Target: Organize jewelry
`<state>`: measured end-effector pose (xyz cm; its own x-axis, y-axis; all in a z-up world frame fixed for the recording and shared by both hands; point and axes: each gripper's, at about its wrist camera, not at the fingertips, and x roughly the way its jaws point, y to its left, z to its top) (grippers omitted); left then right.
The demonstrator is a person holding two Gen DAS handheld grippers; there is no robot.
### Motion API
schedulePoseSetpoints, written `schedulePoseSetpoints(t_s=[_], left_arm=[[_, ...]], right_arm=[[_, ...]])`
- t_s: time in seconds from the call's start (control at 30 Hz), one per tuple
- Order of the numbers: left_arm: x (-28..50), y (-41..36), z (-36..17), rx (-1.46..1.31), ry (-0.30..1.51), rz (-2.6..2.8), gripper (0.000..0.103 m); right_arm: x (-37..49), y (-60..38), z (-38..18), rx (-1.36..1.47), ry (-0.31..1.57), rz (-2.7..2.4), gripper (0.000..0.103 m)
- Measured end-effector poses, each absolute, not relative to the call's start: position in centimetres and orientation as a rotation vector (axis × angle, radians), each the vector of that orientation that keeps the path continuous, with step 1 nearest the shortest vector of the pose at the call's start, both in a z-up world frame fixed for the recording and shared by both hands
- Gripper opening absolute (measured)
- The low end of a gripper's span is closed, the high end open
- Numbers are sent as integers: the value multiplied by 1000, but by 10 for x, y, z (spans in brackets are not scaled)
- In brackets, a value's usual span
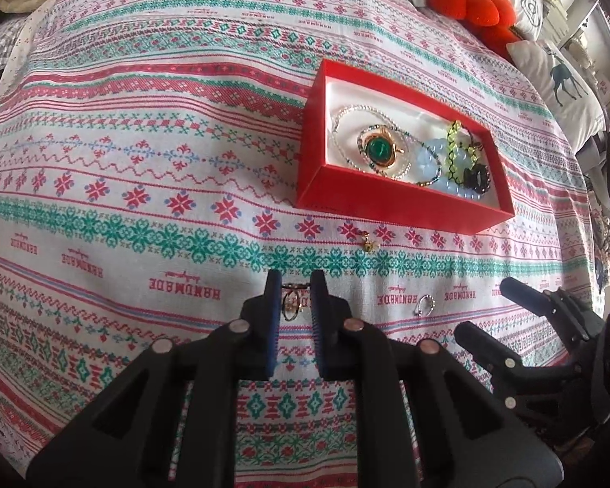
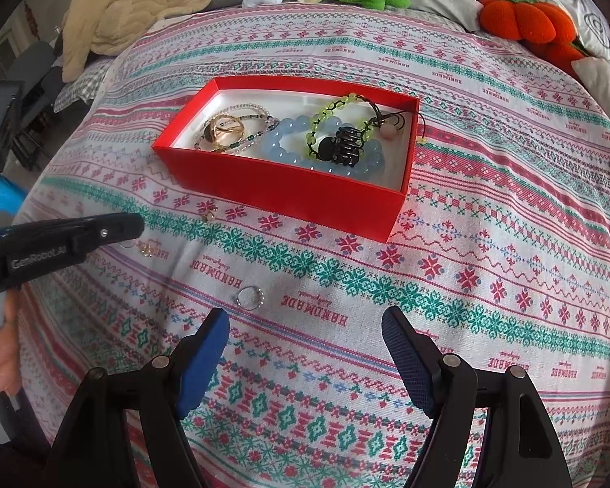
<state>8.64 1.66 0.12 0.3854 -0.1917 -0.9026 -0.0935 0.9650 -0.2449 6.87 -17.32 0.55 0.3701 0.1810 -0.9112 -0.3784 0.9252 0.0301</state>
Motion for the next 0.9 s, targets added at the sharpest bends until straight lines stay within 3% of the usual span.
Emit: schedulePoseSetpoints(t_s=[0.27, 0.4, 0.9], left_arm=[[73, 23, 7, -245, 1167, -77, 15], [71, 26, 3, -231, 1175, -77, 16], [62, 42, -10, -215, 1216, -60, 15]], right_arm=[[78, -157, -6, -176, 1194, 345, 77], [83, -143, -16, -208, 1236, 327, 61], [95, -98, -26, -268, 1261, 323, 26]])
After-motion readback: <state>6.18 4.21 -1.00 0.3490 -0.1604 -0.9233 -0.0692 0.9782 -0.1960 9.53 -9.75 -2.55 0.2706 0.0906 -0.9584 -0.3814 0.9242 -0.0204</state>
